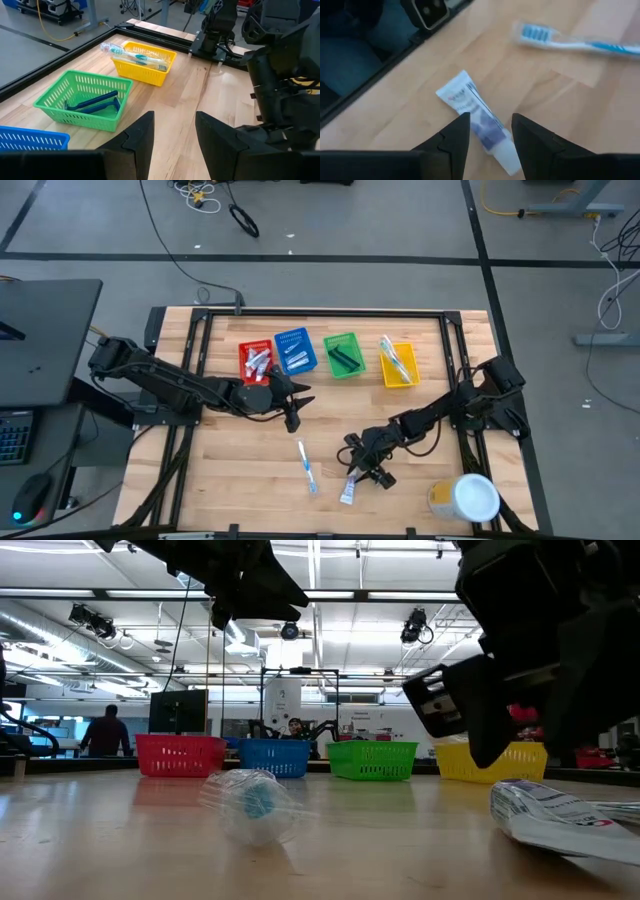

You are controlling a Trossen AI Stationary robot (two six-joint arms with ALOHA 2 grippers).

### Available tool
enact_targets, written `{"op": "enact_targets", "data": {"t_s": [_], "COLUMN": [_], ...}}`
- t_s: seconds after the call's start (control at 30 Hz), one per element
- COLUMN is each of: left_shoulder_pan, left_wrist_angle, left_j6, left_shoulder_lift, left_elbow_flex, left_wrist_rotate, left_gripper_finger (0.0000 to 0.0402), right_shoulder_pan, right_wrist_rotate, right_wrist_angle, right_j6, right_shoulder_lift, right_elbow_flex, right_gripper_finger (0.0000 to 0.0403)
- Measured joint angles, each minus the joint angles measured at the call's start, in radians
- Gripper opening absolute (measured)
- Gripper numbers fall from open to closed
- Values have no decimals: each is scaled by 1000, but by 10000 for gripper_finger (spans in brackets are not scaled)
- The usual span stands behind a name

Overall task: Pick & Place Travel size toiletries
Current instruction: Put the toothpaste into the red bin

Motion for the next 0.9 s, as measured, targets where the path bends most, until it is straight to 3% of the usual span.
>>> {"op": "enact_targets", "data": {"t_s": [0.9], "left_shoulder_pan": [0], "left_wrist_angle": [-1], "left_j6": [2], "left_shoulder_lift": [0], "left_elbow_flex": [0], "left_wrist_rotate": [1], "left_gripper_finger": [153], "right_shoulder_pan": [7], "right_wrist_rotate": [33], "right_wrist_angle": [-37], "right_j6": [-128], "right_shoulder_lift": [79], "right_elbow_flex": [29], "right_gripper_finger": [156]}}
